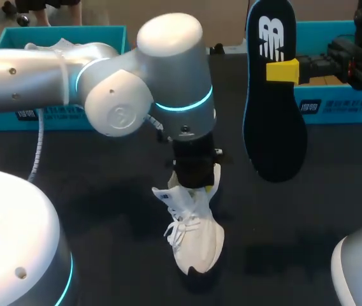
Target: Take the shoe out of the shoebox, open the shoe tongue, remove and reinsert the insole, then place the shoe into the shoebox
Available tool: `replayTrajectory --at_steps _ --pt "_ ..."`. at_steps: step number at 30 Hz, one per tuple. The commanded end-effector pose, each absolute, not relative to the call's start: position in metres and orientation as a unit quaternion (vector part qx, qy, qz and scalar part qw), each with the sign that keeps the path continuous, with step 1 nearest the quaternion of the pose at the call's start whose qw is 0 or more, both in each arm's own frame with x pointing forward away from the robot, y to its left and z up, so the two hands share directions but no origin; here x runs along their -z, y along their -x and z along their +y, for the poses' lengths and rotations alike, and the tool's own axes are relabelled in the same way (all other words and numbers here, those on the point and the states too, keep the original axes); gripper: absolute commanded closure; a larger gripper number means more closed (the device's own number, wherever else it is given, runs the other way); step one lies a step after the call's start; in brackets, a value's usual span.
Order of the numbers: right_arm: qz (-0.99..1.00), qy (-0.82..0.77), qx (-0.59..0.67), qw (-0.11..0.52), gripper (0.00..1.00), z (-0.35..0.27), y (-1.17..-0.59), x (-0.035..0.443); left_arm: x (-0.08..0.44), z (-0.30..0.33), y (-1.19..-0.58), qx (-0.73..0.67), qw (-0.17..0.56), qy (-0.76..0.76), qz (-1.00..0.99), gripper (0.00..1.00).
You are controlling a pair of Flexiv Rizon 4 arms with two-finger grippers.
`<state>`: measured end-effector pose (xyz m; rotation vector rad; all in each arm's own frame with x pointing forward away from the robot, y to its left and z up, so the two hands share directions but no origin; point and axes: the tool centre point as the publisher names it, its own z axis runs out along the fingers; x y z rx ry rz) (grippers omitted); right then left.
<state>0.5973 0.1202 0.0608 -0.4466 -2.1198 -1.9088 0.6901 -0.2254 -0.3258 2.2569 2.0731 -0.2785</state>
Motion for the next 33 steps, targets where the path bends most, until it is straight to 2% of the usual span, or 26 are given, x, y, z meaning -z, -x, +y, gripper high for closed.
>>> replayTrajectory --at_steps 1,33 --pt "-0.730 0.153 0.654 0.128 1.00 0.123 -0.600 -0.061 0.334 -0.233 -0.691 0.089 0.022 -0.734 0.673 1.00" --pt "-0.730 0.153 0.654 0.128 1.00 0.123 -0.600 -0.061 0.373 -0.248 -0.693 0.075 -0.001 -0.719 0.691 1.00"
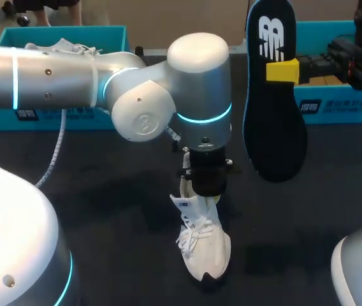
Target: Take the shoe out of the shoebox, open the shoe tongue, remove and reinsert the insole, then place the shoe into the shoebox
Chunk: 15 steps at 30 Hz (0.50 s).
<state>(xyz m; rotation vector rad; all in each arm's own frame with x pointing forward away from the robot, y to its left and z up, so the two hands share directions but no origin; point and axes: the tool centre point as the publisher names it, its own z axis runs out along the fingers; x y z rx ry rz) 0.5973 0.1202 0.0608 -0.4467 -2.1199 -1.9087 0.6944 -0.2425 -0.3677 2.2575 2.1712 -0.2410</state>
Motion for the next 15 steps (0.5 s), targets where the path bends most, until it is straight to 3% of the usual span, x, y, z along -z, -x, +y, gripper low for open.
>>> replayTrajectory --at_steps 1,15 --pt "-0.730 0.153 0.654 0.128 1.00 0.123 -0.600 -0.061 0.374 -0.249 -0.693 0.077 0.001 -0.719 0.690 1.00" --pt "-0.730 0.153 0.654 0.128 1.00 0.123 -0.600 -0.061 0.386 -0.257 -0.692 0.087 0.006 -0.740 0.667 1.00"
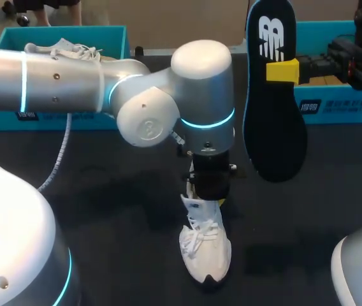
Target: Take the shoe out of the shoebox, open the shoe tongue, remove and reinsert the insole, then place the shoe into the shoebox
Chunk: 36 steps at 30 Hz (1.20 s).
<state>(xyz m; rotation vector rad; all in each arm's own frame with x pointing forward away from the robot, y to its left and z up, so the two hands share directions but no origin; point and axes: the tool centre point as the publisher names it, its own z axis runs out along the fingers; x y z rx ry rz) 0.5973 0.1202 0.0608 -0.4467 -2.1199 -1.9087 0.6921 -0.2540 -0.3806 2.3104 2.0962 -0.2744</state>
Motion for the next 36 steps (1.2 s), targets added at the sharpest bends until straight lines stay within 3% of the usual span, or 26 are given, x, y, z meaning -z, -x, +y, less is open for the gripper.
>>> replayTrajectory --at_steps 1,4,5,6,8,9,11,19,29,36 --pt "-0.730 0.153 0.654 0.128 1.00 0.123 -0.600 -0.061 0.387 -0.258 -0.692 0.087 0.006 -0.740 0.667 1.00" --pt "-0.730 0.153 0.654 0.128 1.00 0.123 -0.600 -0.061 0.385 -0.260 -0.693 0.087 0.009 -0.741 0.666 1.00" --pt "-0.730 0.153 0.654 0.128 1.00 0.123 -0.600 -0.061 0.384 -0.260 -0.693 0.087 0.012 -0.740 0.667 0.93" --pt "-0.730 0.153 0.654 0.128 1.00 0.123 -0.600 -0.061 0.381 -0.261 -0.694 0.091 0.013 -0.739 0.667 0.62" --pt "-0.730 0.153 0.654 0.128 1.00 0.123 -0.600 -0.061 0.375 -0.261 -0.696 0.097 0.020 -0.738 0.667 0.29" --pt "-0.730 0.153 0.654 0.128 1.00 0.123 -0.600 -0.061 0.372 -0.261 -0.697 0.101 0.024 -0.737 0.667 0.23" --pt "-0.730 0.153 0.654 0.128 1.00 0.123 -0.600 -0.061 0.364 -0.262 -0.699 0.107 0.035 -0.735 0.668 0.00" --pt "-0.730 0.153 0.654 0.128 1.00 0.123 -0.600 -0.061 0.324 -0.256 -0.711 0.179 0.102 -0.702 0.681 0.00" --pt "-0.730 0.153 0.654 0.128 1.00 0.123 -0.600 -0.061 0.257 -0.252 -0.726 0.322 0.239 -0.635 0.661 0.00" --pt "-0.730 0.153 0.654 0.128 1.00 0.123 -0.600 -0.061 0.237 -0.256 -0.729 0.357 0.260 -0.617 0.651 0.00"
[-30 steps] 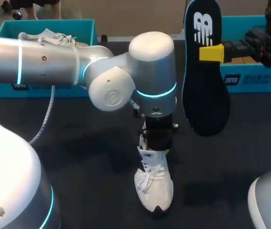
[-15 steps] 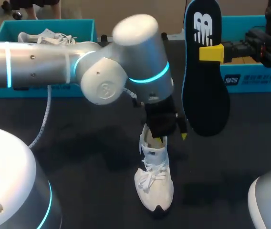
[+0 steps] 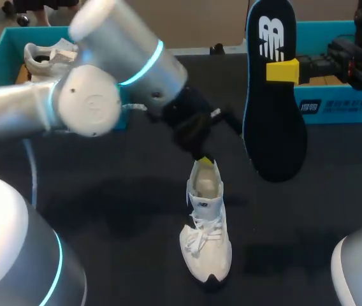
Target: Take the shoe out of the shoebox, open the shoe tongue, remove and reinsert the insole, then place the shoe into the shoebox
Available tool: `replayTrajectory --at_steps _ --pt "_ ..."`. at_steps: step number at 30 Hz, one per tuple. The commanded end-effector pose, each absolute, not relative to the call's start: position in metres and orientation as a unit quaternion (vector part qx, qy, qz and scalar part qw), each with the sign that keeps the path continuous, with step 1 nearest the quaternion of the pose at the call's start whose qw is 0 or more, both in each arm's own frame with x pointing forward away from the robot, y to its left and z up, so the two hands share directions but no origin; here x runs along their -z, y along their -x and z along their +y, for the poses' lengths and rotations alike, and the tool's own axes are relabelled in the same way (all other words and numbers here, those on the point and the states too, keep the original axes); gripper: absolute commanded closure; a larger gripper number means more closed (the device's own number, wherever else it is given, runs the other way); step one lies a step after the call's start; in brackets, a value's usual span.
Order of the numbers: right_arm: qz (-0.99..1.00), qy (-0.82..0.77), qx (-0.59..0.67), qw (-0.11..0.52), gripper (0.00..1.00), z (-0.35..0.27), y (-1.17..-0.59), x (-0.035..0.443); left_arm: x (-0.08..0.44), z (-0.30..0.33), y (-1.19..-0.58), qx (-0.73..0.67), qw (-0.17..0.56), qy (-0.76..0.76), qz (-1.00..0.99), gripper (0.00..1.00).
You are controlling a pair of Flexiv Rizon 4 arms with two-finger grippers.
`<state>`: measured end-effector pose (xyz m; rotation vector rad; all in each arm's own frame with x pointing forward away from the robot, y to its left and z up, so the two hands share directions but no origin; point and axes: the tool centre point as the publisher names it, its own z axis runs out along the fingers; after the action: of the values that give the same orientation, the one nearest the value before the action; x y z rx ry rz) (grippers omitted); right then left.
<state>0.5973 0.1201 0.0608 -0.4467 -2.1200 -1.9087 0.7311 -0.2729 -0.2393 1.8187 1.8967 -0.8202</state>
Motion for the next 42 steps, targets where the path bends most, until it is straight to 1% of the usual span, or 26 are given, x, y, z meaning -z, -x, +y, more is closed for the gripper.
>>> replayTrajectory --at_steps 1,7,14,28,37,42 --pt "-0.730 0.153 0.654 0.128 1.00 0.123 -0.600 -0.061 0.237 -0.256 -0.729 0.357 0.260 -0.617 0.651 0.00" --pt "-0.730 0.153 0.654 0.128 1.00 0.123 -0.600 -0.061 0.237 -0.256 -0.729 0.357 0.260 -0.617 0.651 0.00" --pt "-0.730 0.153 0.654 0.128 1.00 0.123 -0.600 -0.061 0.236 -0.262 -0.733 0.401 0.316 -0.602 0.614 0.00" --pt "-0.730 0.153 0.654 0.128 1.00 0.123 -0.600 -0.061 0.201 -0.258 -0.729 0.445 0.414 -0.575 0.548 0.00" --pt "-0.730 0.153 0.654 0.128 1.00 0.123 -0.600 -0.061 0.182 -0.254 -0.732 0.456 0.455 -0.560 0.521 0.00" --pt "-0.730 0.153 0.654 0.128 1.00 0.123 -0.600 -0.061 0.172 -0.254 -0.734 0.458 0.466 -0.556 0.513 0.00"
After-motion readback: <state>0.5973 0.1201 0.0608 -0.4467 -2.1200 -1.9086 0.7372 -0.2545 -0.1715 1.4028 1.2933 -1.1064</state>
